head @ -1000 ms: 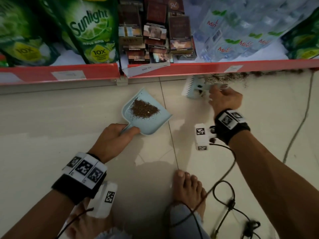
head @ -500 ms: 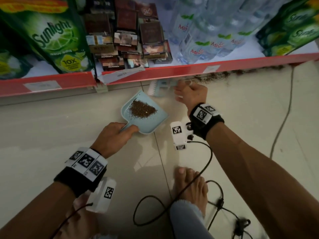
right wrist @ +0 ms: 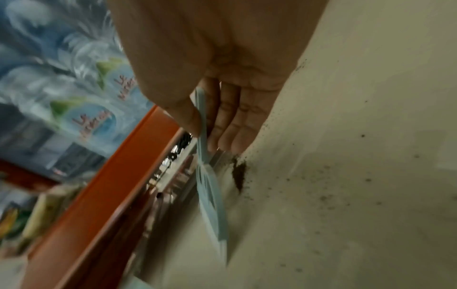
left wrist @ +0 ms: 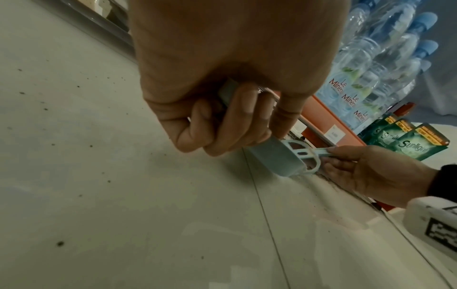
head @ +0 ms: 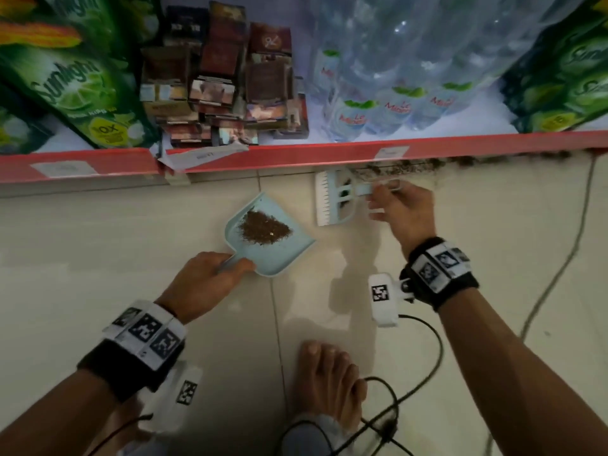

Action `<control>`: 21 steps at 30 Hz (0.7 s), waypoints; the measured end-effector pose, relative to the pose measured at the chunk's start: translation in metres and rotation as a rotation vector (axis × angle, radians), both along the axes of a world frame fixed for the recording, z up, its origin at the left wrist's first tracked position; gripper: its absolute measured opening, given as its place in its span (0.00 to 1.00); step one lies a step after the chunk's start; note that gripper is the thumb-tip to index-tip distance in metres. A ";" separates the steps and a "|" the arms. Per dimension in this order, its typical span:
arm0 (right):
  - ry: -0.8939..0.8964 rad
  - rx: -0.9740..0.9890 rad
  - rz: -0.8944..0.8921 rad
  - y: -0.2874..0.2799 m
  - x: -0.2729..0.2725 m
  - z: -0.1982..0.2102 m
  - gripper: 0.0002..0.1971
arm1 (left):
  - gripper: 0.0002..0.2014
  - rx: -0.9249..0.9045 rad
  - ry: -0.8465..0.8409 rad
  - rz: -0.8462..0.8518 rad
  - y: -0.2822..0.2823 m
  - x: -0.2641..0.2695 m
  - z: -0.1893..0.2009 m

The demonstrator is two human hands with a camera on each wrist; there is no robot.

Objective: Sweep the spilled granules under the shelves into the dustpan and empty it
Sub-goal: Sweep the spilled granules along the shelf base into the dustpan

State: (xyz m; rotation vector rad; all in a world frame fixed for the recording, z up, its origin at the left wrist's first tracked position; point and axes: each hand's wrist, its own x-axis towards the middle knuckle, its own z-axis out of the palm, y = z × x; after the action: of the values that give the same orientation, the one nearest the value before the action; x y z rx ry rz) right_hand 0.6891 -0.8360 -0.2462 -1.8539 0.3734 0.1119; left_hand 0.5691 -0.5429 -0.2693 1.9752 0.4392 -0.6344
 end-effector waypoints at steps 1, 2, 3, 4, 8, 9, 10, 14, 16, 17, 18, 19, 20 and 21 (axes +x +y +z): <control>-0.008 -0.080 0.065 0.000 -0.001 -0.004 0.06 | 0.22 -0.003 0.005 0.004 -0.002 -0.001 0.002; -0.029 -0.185 0.117 -0.002 -0.001 -0.007 0.07 | 0.22 0.000 0.003 0.008 -0.003 -0.002 0.004; -0.057 -0.278 0.129 -0.008 0.000 -0.008 0.08 | 0.21 0.004 -0.004 0.009 -0.004 -0.003 0.006; -0.075 -0.330 0.109 -0.017 0.001 -0.007 0.08 | 0.21 0.011 -0.013 0.013 -0.005 -0.003 0.009; -0.110 -0.396 0.006 -0.056 0.012 0.002 0.10 | 0.21 0.025 -0.059 0.033 -0.015 0.001 0.017; -0.109 -0.360 -0.012 -0.061 0.014 0.005 0.10 | 0.21 0.018 -0.064 0.023 -0.019 0.003 0.018; -0.104 -0.301 -0.029 -0.062 0.016 0.007 0.10 | 0.21 0.014 -0.066 0.007 -0.022 0.005 0.018; -0.029 -0.019 -0.064 -0.041 0.020 0.007 0.10 | 0.21 0.032 -0.060 -0.072 -0.028 0.011 0.017; 0.021 0.078 -0.065 -0.021 0.021 0.003 0.10 | 0.21 0.034 -0.052 -0.082 -0.029 0.013 0.015; 0.042 0.089 -0.060 -0.013 0.021 0.000 0.10 | 0.21 0.036 -0.049 -0.086 -0.029 0.014 0.014; 0.049 0.078 -0.063 -0.007 0.021 -0.004 0.10 | 0.21 0.036 -0.049 -0.091 -0.028 0.016 0.013; 0.045 0.024 -0.071 -0.005 0.021 -0.007 0.10 | 0.21 0.034 -0.051 -0.097 -0.028 0.018 0.011; 0.031 -0.075 -0.069 -0.008 0.021 -0.009 0.09 | 0.21 0.031 -0.055 -0.103 -0.028 0.020 0.009; 0.013 -0.198 -0.059 -0.014 0.020 -0.009 0.08 | 0.21 0.028 -0.059 -0.111 -0.027 0.022 0.008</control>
State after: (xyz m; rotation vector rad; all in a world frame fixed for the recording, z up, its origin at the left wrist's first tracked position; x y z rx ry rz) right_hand 0.7087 -0.8496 -0.2556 -2.0363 0.4619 0.0473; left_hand 0.5909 -0.5703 -0.2618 2.0500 0.3053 -0.6406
